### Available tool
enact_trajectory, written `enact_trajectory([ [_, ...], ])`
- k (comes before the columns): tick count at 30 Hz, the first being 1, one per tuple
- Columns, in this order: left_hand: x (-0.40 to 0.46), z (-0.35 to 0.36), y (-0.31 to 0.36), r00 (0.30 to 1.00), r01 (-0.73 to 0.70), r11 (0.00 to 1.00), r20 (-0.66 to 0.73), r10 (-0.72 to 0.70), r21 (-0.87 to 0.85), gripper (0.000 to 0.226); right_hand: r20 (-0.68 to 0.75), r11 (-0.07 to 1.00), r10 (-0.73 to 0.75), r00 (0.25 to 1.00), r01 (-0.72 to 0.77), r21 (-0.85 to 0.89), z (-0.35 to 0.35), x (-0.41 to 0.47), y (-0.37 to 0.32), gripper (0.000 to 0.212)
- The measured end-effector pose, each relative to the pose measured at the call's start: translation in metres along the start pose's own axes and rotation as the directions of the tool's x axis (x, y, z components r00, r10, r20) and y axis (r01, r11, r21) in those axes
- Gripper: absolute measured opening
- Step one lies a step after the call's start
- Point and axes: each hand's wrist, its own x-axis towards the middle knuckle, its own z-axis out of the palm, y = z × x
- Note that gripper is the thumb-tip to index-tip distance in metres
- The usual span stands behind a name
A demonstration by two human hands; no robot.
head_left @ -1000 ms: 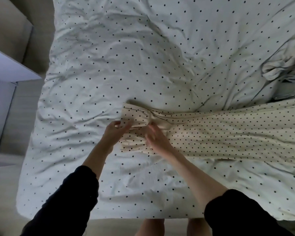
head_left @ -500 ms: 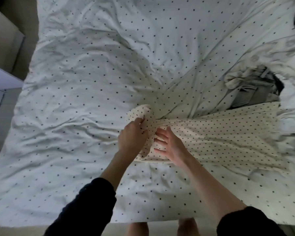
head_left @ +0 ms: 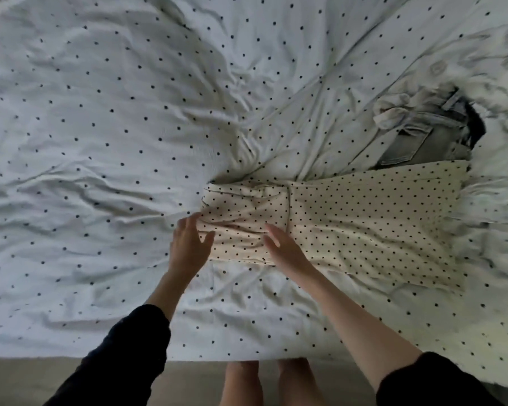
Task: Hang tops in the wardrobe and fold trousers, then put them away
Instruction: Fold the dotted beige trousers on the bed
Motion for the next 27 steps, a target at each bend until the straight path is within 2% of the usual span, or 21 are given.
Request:
enact_trajectory([
  [3,0.025,-0.004,-0.014,0.993,0.058,0.994,0.103,-0.049,-0.089,0.067,-0.013,0.983,-0.06,0.998,0.057,-0.176,0.008,0.023,-0.006,0.049],
  [5,0.041,-0.001,-0.015,0.989,0.071,0.983,0.139,-0.048,-0.168,0.07,0.014,0.968,-0.039,0.999,0.041,-0.247,0.01,0.037,-0.003,0.049],
  [7,0.053,0.002,-0.01,0.987,0.085,0.976,0.151,-0.055,-0.2,0.067,0.056,0.974,0.03,0.998,-0.017,-0.225,0.009,0.045,0.0,0.05],
  [10,0.063,0.001,-0.003,0.986,0.085,0.974,0.16,-0.052,-0.21,0.05,0.104,0.98,0.071,0.992,-0.05,-0.193,0.006,0.049,0.001,0.052],
  [14,0.053,-0.013,0.02,0.99,0.072,0.963,0.133,-0.038,-0.26,0.03,0.057,0.996,0.086,0.995,-0.085,-0.022,-0.013,0.039,-0.01,0.056],
  [18,0.032,-0.021,0.073,0.979,0.002,0.959,0.196,0.055,-0.283,0.023,-0.005,0.949,0.128,0.992,-0.121,0.291,-0.051,0.014,-0.007,0.062],
  [22,0.009,-0.001,0.145,0.956,-0.137,0.957,0.219,0.195,-0.256,0.032,-0.097,0.847,0.161,0.982,-0.087,0.524,-0.107,-0.02,0.006,0.057],
  [25,-0.012,0.038,0.196,0.9,-0.15,0.938,0.349,0.261,-0.312,0.035,-0.174,0.838,0.194,0.965,-0.072,0.541,-0.154,-0.045,0.028,0.058],
  [27,-0.025,0.065,0.212,0.848,-0.159,0.922,0.43,0.31,-0.352,0.031,-0.218,0.911,0.188,0.958,-0.087,0.402,-0.174,-0.054,0.041,0.062],
])
